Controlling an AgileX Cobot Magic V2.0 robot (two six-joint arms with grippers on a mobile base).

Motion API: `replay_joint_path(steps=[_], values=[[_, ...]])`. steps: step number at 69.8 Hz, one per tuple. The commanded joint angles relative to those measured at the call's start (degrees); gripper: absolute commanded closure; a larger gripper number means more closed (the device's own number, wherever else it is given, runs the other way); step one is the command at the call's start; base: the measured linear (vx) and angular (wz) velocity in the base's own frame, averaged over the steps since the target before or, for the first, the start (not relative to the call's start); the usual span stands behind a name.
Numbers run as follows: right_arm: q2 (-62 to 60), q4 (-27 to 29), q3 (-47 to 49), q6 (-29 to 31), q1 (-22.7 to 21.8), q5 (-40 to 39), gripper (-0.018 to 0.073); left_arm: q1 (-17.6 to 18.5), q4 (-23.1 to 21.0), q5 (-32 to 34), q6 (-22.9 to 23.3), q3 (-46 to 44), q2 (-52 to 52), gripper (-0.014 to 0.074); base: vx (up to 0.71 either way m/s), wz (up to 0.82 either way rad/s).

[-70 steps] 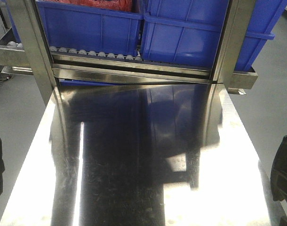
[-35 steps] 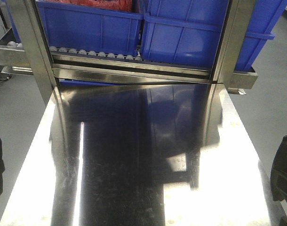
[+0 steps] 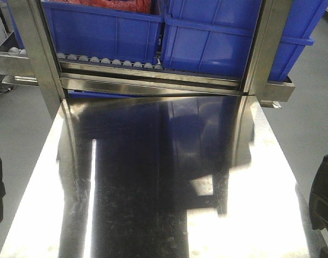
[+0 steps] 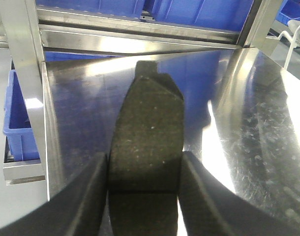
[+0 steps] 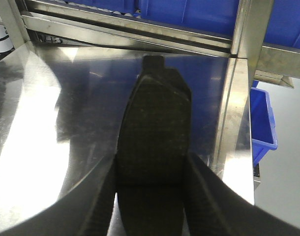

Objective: Move and align brake pads A on conveyor
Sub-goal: 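Back away from the steel table and turn toward the floor line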

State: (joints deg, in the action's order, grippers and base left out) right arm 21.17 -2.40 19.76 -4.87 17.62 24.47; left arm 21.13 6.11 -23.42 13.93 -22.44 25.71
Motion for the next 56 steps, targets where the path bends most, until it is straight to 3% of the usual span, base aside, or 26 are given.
replay_joint_path(steps=[1, 30, 56], values=[[0.3, -0.5, 1.7, 0.4, -0.1, -5.6, 0.0535, 0.1, 0.1, 5.5, 0.1, -1.5, 0.0, 0.054, 0.0, 0.0], [0.3, -0.5, 1.7, 0.4, -0.1, -5.6, 0.0535, 0.1, 0.1, 5.5, 0.1, -1.5, 0.2, 0.054, -0.08, 0.11], [0.3, -0.5, 1.7, 0.4, -0.1, -5.6, 0.0535, 0.1, 0.1, 5.5, 0.1, -1.5, 0.2, 0.054, -0.23, 0.43]])
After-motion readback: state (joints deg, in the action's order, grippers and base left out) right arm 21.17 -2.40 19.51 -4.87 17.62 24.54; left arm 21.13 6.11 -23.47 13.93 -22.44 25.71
